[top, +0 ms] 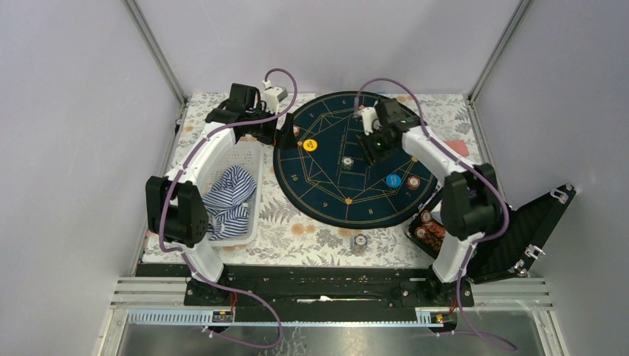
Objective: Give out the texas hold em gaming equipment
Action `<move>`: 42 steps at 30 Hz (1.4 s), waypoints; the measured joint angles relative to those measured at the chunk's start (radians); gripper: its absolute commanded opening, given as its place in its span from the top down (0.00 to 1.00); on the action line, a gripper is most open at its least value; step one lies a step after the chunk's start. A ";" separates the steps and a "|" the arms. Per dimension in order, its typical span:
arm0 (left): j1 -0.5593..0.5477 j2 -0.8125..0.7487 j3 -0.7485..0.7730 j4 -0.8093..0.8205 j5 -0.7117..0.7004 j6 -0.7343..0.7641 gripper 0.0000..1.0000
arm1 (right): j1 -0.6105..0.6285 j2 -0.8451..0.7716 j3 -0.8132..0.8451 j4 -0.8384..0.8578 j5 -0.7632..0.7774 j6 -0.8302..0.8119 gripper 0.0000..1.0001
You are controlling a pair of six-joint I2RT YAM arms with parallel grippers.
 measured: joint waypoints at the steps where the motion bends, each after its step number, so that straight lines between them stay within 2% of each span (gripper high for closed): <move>1: 0.000 0.000 0.000 0.000 0.000 0.000 0.01 | -0.013 -0.031 -0.032 0.000 -0.002 -0.003 0.63; 7: 0.000 0.000 -0.002 0.001 0.000 0.000 0.01 | -0.109 -0.218 -0.286 0.008 -0.012 -0.016 0.63; 13: 0.000 0.000 -0.002 0.002 0.002 0.000 0.01 | -0.136 -0.280 -0.463 0.030 0.009 -0.023 0.63; 30: 0.000 -0.001 -0.010 0.006 0.002 0.000 0.01 | -0.270 -0.184 -0.507 0.159 0.084 0.013 0.60; 32: 0.000 -0.002 -0.010 0.006 0.002 0.000 0.01 | -0.276 -0.177 -0.505 0.157 0.081 0.016 0.55; 36: 0.000 -0.002 -0.010 0.006 0.012 0.001 0.01 | -0.280 -0.176 -0.504 0.158 0.079 0.023 0.29; 40: -0.004 -0.002 -0.009 0.002 0.039 0.015 0.01 | -0.286 -0.177 -0.504 0.158 0.080 0.028 0.14; 42: -0.014 -0.002 -0.008 -0.008 0.039 0.031 0.01 | -0.288 -0.186 -0.503 0.154 0.078 0.030 0.02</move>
